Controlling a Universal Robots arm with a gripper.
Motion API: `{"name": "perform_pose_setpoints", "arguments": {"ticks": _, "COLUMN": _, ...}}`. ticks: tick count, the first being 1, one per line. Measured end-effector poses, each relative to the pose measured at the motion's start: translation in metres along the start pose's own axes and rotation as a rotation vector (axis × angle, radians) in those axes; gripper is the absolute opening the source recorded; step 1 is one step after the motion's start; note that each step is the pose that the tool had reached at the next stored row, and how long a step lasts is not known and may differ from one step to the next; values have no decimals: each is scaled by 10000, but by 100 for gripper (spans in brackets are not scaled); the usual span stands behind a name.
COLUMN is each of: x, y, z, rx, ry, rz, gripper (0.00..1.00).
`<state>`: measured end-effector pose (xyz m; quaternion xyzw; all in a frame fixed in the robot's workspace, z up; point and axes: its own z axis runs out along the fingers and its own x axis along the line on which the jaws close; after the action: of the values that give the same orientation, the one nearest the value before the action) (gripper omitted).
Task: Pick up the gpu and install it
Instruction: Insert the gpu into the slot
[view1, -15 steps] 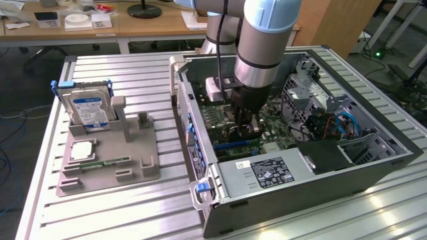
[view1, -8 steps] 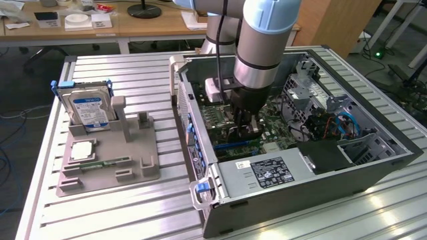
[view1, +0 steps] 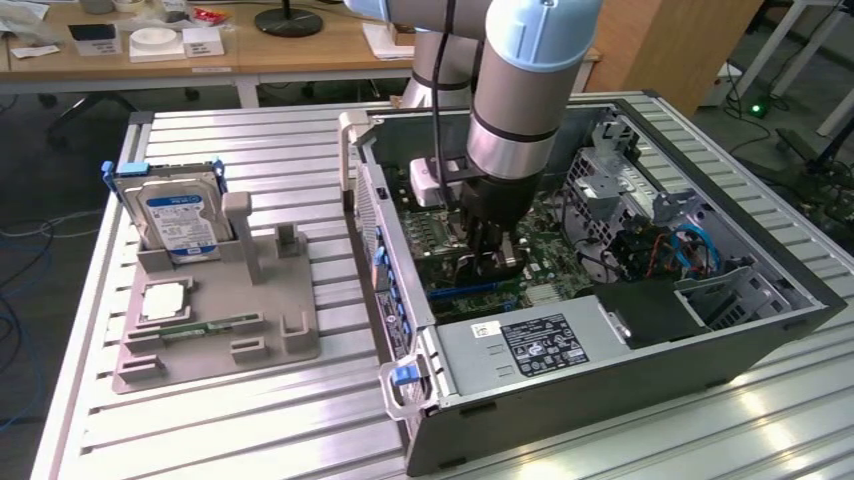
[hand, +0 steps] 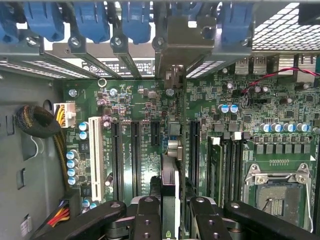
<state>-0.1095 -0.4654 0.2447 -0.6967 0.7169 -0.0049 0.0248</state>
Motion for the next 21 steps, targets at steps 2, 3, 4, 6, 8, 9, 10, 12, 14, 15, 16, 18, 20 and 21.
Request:
{"name": "perform_pose_setpoints", "arguments": {"ticks": 2, "x": 0, "y": 0, "z": 2, "rx": 1, "ry": -2, "rz": 0, "gripper": 27}}
{"name": "perform_pose_setpoints", "arguments": {"ticks": 3, "x": 0, "y": 0, "z": 2, "rx": 1, "ry": -3, "rz": -1, "gripper": 27}}
{"name": "perform_pose_setpoints", "arguments": {"ticks": 4, "x": 0, "y": 0, "z": 2, "rx": 0, "ry": -3, "rz": -1, "gripper": 27}}
{"name": "perform_pose_setpoints", "arguments": {"ticks": 6, "x": 0, "y": -1, "z": 3, "rx": -17, "ry": -2, "rz": 0, "gripper": 27}}
{"name": "perform_pose_setpoints", "arguments": {"ticks": 8, "x": 0, "y": 0, "z": 5, "rx": -44, "ry": -2, "rz": 1, "gripper": 27}}
{"name": "perform_pose_setpoints", "arguments": {"ticks": 9, "x": 0, "y": 0, "z": 7, "rx": -47, "ry": -1, "rz": 1, "gripper": 27}}
{"name": "perform_pose_setpoints", "arguments": {"ticks": 10, "x": 0, "y": 0, "z": 7, "rx": -47, "ry": -1, "rz": 1, "gripper": 27}}
{"name": "perform_pose_setpoints", "arguments": {"ticks": 12, "x": 0, "y": 0, "z": 7, "rx": -48, "ry": -1, "rz": 1, "gripper": 27}}
{"name": "perform_pose_setpoints", "arguments": {"ticks": 14, "x": 0, "y": 0, "z": 7, "rx": -48, "ry": -1, "rz": 1, "gripper": 27}}
{"name": "perform_pose_setpoints", "arguments": {"ticks": 15, "x": 0, "y": 0, "z": 11, "rx": -47, "ry": -3, "rz": 1, "gripper": 27}}
{"name": "perform_pose_setpoints", "arguments": {"ticks": 16, "x": -1, "y": 0, "z": 16, "rx": -45, "ry": -5, "rz": 1, "gripper": 27}}
{"name": "perform_pose_setpoints", "arguments": {"ticks": 18, "x": 0, "y": 0, "z": 22, "rx": -48, "ry": -1, "rz": 0, "gripper": 27}}
{"name": "perform_pose_setpoints", "arguments": {"ticks": 20, "x": 1, "y": 1, "z": 29, "rx": -48, "ry": -1, "rz": 0, "gripper": 27}}
{"name": "perform_pose_setpoints", "arguments": {"ticks": 21, "x": 0, "y": 1, "z": 34, "rx": -47, "ry": -2, "rz": 1, "gripper": 27}}
